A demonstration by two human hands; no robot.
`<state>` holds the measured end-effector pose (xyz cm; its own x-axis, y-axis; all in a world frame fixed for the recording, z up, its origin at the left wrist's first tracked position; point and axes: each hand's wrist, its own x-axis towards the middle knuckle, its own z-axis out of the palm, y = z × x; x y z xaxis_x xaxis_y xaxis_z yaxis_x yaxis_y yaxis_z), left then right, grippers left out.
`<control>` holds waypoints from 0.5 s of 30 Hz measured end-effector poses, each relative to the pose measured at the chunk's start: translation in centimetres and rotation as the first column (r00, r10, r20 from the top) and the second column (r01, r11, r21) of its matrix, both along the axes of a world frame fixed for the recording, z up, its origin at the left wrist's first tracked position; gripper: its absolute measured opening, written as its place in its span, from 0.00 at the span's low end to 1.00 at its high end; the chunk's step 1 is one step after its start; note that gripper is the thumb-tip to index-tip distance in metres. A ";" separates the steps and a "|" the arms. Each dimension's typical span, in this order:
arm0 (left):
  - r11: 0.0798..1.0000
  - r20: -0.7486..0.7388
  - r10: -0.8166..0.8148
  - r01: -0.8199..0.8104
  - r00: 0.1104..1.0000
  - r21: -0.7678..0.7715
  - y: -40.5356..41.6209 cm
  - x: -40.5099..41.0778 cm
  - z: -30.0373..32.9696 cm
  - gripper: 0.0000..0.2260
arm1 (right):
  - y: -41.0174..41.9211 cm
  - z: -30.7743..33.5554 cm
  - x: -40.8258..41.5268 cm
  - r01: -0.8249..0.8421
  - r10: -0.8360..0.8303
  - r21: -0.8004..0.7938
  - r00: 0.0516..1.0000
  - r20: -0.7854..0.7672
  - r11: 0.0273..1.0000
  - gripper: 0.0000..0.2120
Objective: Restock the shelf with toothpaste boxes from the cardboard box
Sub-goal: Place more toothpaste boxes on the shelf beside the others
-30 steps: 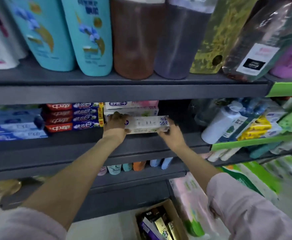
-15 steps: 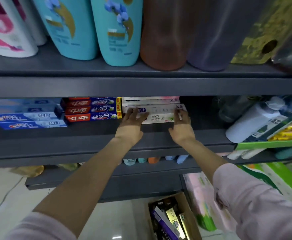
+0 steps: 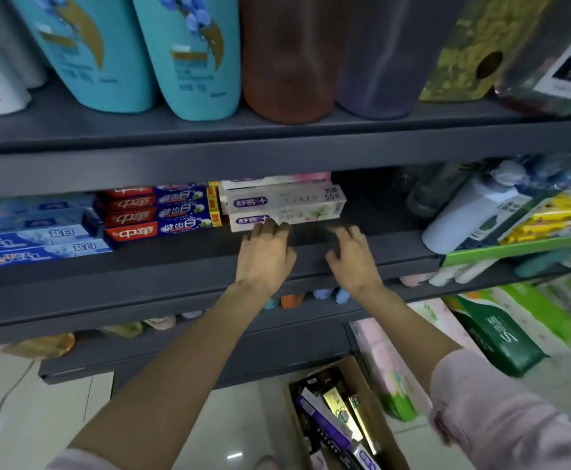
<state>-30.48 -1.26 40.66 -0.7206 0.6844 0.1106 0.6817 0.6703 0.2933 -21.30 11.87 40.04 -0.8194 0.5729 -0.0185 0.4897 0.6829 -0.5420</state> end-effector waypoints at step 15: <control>0.960 0.459 0.033 0.100 0.888 -0.262 0.0 16.5 -18.0 0.10 | -1.8 -17.8 20.2 0.051 0.042 -0.183 0.881 0.472 0.982 0.13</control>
<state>-13.94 -1.24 22.67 -0.6208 0.6642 -0.4164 0.5406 0.7474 0.3861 -1.13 10.10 22.25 -0.6835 0.5244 -0.5078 0.7215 0.5906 -0.3613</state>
